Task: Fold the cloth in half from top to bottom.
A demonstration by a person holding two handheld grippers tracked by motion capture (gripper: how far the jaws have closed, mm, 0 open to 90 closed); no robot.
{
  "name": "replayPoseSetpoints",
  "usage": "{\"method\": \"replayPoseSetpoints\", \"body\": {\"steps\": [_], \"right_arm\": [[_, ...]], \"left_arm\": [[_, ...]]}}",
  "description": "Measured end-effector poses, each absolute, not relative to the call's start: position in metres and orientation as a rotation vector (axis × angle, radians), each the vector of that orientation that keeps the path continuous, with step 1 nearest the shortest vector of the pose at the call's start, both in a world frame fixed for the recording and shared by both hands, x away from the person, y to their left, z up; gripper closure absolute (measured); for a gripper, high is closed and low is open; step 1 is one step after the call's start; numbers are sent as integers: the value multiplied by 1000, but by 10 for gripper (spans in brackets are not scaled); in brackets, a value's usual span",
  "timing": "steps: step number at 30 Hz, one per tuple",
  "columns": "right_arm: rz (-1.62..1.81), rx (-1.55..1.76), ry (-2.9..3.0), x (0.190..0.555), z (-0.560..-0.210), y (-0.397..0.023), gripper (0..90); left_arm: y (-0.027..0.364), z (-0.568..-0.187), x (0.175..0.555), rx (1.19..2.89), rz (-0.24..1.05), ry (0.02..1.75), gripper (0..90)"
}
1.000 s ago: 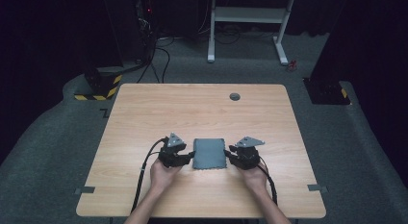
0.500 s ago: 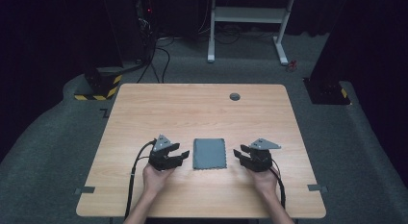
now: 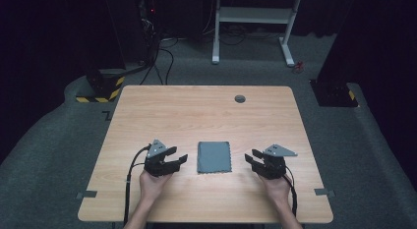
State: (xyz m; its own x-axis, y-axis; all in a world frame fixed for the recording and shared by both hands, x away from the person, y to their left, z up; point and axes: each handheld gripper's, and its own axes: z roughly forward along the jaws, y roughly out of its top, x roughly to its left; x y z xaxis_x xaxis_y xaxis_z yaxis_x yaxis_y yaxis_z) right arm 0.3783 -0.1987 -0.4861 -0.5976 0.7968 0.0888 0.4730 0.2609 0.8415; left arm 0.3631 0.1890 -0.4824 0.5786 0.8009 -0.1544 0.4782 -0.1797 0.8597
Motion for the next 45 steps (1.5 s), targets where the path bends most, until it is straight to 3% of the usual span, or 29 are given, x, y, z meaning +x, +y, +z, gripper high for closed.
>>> {"method": "replayPoseSetpoints", "body": {"steps": [29,39,45], "right_arm": [[1242,1210,2157,355,-498,-229,585],[1129,1217,2167,353,-506,-235,562],[1064,1251,2185,356,-514,-241,546]], "left_arm": [[225,-501,338,1831,468,1133,406],[228,-512,335,1914,582,1174,385],[230,-519,337,1946,585,1202,376]]}}
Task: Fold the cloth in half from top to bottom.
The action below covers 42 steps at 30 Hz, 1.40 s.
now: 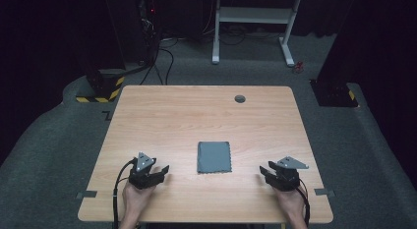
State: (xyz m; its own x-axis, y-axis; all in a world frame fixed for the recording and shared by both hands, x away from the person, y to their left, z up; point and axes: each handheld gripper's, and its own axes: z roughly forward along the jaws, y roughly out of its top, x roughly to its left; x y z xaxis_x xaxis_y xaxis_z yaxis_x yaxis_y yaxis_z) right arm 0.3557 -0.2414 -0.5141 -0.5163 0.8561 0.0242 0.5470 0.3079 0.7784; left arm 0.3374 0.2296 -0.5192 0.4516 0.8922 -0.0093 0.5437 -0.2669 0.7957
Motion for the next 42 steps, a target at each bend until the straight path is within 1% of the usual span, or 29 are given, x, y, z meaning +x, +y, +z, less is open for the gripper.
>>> {"method": "replayPoseSetpoints", "body": {"steps": [21,31,42], "right_arm": [[957,1238,2222,361,-522,-239,497],[956,1258,2230,362,-523,-240,391],[954,1267,2228,362,-523,-240,380]], "left_arm": [[233,-527,346,1969,581,1263,353],[231,-528,347,1987,580,1269,321],[231,-528,347,1987,576,1267,307]]}}
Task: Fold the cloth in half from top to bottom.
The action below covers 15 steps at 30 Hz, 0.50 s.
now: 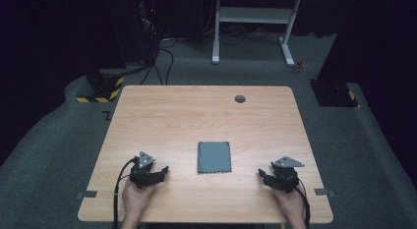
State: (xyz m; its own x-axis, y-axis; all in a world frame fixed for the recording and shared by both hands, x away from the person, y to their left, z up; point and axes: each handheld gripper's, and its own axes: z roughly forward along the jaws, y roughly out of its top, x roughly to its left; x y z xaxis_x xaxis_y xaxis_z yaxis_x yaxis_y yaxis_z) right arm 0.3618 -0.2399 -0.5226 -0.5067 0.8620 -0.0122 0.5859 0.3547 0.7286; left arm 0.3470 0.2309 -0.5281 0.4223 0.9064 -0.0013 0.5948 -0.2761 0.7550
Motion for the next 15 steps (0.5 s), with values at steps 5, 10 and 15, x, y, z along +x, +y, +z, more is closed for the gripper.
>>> {"method": "replayPoseSetpoints", "body": {"steps": [5,10,15], "right_arm": [[955,1267,2228,362,-523,-240,380],[956,1268,2229,362,-523,-240,378],[957,1265,2230,362,-523,-240,378]], "left_arm": [[231,-528,347,1987,576,1267,307],[231,-528,347,1987,577,1268,306],[231,-528,347,1988,577,1268,307]]}}
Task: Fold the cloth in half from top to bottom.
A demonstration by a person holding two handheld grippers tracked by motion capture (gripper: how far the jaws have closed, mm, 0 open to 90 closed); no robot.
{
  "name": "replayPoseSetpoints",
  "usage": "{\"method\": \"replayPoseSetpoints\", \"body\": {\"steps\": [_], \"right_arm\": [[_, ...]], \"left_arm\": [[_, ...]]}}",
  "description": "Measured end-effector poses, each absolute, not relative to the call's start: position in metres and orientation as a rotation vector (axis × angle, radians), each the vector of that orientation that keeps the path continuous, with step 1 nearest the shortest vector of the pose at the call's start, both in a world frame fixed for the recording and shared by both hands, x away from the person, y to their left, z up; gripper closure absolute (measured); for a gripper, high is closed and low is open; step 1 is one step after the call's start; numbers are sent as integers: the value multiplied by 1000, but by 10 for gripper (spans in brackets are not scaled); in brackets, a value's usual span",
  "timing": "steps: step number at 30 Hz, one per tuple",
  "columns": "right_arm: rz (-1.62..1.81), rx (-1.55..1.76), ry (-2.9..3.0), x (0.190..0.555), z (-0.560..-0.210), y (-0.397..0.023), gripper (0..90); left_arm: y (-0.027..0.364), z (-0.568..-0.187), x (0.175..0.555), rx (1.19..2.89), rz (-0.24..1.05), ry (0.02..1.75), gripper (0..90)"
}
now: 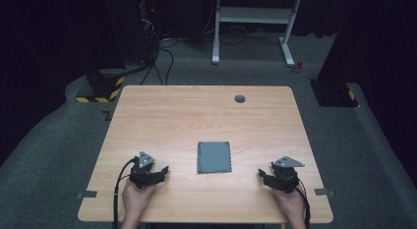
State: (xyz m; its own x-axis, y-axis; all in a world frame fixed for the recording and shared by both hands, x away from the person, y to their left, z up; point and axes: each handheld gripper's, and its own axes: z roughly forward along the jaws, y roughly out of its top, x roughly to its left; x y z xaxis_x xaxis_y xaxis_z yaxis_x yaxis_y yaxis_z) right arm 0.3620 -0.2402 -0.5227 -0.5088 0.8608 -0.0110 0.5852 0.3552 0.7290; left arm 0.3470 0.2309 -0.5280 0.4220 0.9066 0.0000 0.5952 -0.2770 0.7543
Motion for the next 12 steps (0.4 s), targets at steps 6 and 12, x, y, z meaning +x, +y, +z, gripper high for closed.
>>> {"method": "replayPoseSetpoints", "body": {"steps": [6,12], "right_arm": [[958,1265,2231,362,-523,-240,376],[958,1264,2232,362,-523,-240,372]], "left_arm": [[231,-528,347,1988,578,1269,307],[231,-528,347,1987,579,1270,306]]}}
